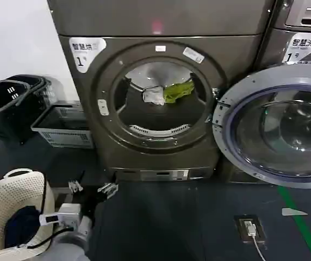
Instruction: Grasp the clothes from the dryer.
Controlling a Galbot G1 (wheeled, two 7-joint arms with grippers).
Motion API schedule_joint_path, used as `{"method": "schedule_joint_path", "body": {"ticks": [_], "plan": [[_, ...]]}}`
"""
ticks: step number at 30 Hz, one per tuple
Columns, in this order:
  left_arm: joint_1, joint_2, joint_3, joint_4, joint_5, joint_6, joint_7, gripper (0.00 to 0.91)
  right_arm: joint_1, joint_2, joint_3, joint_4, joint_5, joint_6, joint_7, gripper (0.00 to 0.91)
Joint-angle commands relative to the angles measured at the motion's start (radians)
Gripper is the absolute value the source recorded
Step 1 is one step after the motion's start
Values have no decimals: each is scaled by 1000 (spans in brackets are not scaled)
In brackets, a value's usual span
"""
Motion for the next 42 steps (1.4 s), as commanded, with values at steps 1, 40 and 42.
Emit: {"method": "schedule_joint_path", "body": {"ticks": [1,40,42], "plan": [[1,-2,1,2,2,49,1,907,0,0,1,-3,0,2,2,907],[6,-4,8,-5,16,49,17,907,2,7,-1,-8,-7,11,12,907],[6,-6,8,-6,17,49,17,907,1,6,-2,-10,-12,23,16,907]]}}
